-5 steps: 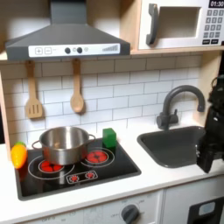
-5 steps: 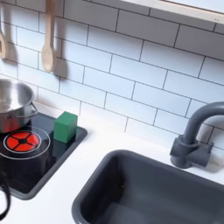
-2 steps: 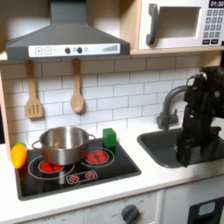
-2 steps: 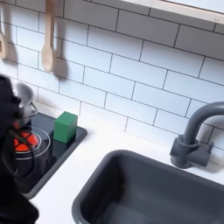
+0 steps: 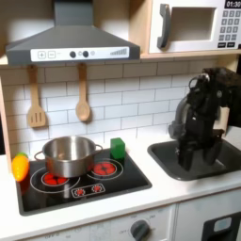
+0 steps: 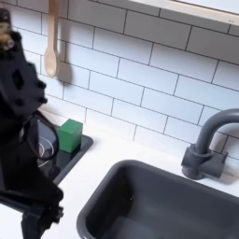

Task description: Reach green block

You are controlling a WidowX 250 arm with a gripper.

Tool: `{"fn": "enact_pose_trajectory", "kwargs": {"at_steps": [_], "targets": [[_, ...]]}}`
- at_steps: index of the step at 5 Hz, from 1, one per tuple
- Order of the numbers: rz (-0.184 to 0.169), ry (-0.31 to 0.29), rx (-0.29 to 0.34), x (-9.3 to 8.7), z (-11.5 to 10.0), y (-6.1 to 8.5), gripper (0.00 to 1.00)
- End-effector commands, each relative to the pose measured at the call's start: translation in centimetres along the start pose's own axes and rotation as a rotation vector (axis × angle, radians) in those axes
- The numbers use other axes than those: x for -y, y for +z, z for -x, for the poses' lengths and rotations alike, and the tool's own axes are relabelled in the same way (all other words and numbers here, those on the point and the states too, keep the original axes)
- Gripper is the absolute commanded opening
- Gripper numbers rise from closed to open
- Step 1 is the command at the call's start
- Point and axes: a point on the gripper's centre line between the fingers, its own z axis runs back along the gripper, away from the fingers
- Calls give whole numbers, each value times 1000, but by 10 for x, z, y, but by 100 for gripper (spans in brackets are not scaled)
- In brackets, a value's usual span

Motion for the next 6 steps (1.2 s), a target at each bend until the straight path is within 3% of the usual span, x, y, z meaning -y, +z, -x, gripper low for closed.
{"fn": "enact_pose_trajectory", "kwargs": {"at_steps": [1, 6], "targets": [[-2, 13, 12, -9, -23, -1, 100], [-20, 94, 54, -23, -93, -15, 100]]}}
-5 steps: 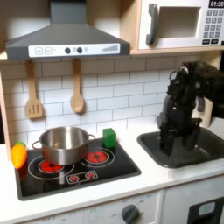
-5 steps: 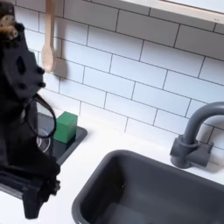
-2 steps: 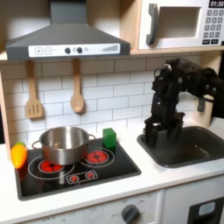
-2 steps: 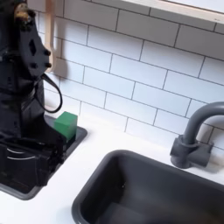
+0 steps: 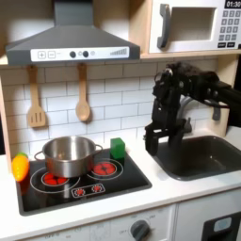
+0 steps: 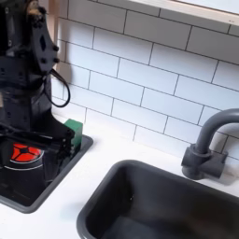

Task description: Reach green block

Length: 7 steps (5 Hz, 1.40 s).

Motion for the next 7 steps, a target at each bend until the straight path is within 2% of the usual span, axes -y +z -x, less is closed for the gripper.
{"fn": "enact_pose_trajectory", "kwargs": {"at_steps": [1, 4, 7], "targets": [[3, 34, 16, 1, -27, -4, 100], [-10, 67, 41, -1, -63, -15, 100], [-15, -14, 64, -4, -86, -23, 100]]}}
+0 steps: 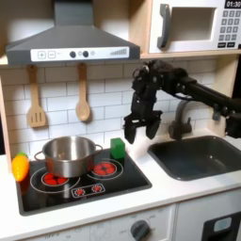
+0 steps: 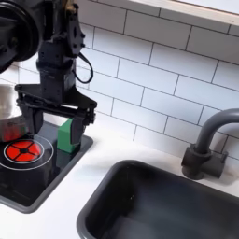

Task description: Reach green block

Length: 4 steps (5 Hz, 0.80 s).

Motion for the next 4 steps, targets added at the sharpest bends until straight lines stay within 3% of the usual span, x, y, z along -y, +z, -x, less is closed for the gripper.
{"fn": "enact_pose_trajectory", "kwargs": {"at_steps": [1, 4], "targets": [[-3, -20, 16, -12, -16, -8, 100], [11, -45, 30, -20, -39, -23, 100]]}}
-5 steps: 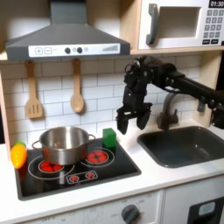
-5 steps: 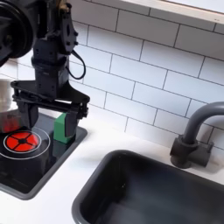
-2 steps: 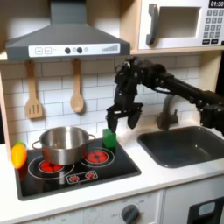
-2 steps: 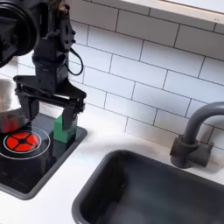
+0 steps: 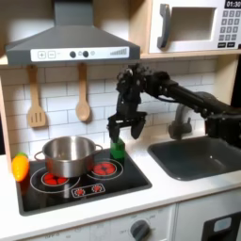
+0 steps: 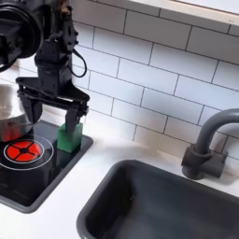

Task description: Reach green block

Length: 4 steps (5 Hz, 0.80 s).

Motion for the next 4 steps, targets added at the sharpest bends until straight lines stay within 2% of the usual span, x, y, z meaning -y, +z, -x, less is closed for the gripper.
{"fn": "enact_pose_trajectory", "kwargs": {"at_steps": [1, 4], "targets": [[14, -31, -4, 0, -8, -9, 100], [16, -52, -10, 1, -10, -22, 100]]}}
